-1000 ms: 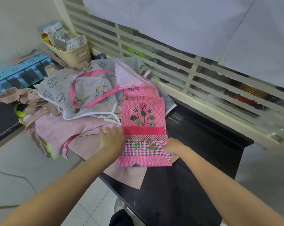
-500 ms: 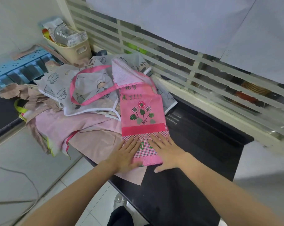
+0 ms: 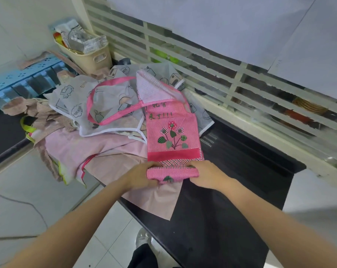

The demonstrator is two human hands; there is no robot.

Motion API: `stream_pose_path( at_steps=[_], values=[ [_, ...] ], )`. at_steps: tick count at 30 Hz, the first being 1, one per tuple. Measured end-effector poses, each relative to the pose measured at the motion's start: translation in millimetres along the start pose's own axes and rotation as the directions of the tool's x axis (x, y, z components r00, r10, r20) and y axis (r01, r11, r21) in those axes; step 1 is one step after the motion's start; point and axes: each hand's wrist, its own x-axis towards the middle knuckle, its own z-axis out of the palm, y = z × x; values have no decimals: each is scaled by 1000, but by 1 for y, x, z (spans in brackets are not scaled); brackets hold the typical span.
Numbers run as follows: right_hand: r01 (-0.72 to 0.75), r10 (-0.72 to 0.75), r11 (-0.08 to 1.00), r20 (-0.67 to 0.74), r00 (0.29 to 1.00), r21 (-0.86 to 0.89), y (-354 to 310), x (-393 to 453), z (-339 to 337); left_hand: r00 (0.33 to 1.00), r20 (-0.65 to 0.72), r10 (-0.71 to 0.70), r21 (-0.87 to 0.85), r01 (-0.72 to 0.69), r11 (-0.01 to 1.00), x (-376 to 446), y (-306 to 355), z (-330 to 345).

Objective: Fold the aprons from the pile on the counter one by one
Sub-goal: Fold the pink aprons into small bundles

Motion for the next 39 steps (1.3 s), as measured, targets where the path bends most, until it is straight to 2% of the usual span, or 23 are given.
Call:
stream_pose_path(
  at_steps=[2,3,5,8,9,12,16,19,22,24,27,31,34,39],
  values=[
    [-97,96,991,15,995,87,-2,3,-12,999,-10,-53,-305,48,951,2,-3,-10],
    [-151,147,976,35,988,159,-3,5,-18,998,-1,-65,-393,59,917,2,-6,-14],
    [-265,240,903,115,964,337,-4,8,-26,997,24,-79,-427,82,901,5,-10,-18],
    [-404,262,698,314,913,591,-2,9,-27,988,-20,-152,-510,121,852,10,-9,-16],
    [-415,264,642,322,909,645,-1,9,-26,981,-41,-188,-529,139,837,12,-9,-15],
    [-390,368,465,228,902,794,6,11,-20,955,-87,-282,-534,195,823,16,-9,-14],
    [-411,545,293,202,813,863,7,22,-5,920,-217,-325,-384,226,895,25,0,-14],
    [-425,608,309,166,776,851,1,31,1,894,-316,-317,-254,242,936,36,14,-9],
    [-440,671,395,73,738,807,2,38,10,872,-385,-302,-199,241,950,44,19,-2],
    [-484,697,481,16,717,731,3,39,16,869,-394,-301,-205,236,950,47,18,-2],
    [-541,717,570,-53,695,618,5,39,23,897,-328,-298,-240,226,944,51,17,-9],
    [-560,710,628,-104,696,540,5,36,26,915,-266,-304,-307,218,926,61,14,-17],
    [-581,705,664,-135,696,470,3,35,29,879,-344,-331,-330,216,919,62,14,-17],
    [-606,724,645,-117,680,465,4,40,29,830,-500,-247,-162,191,968,59,17,-7]
  ],
)
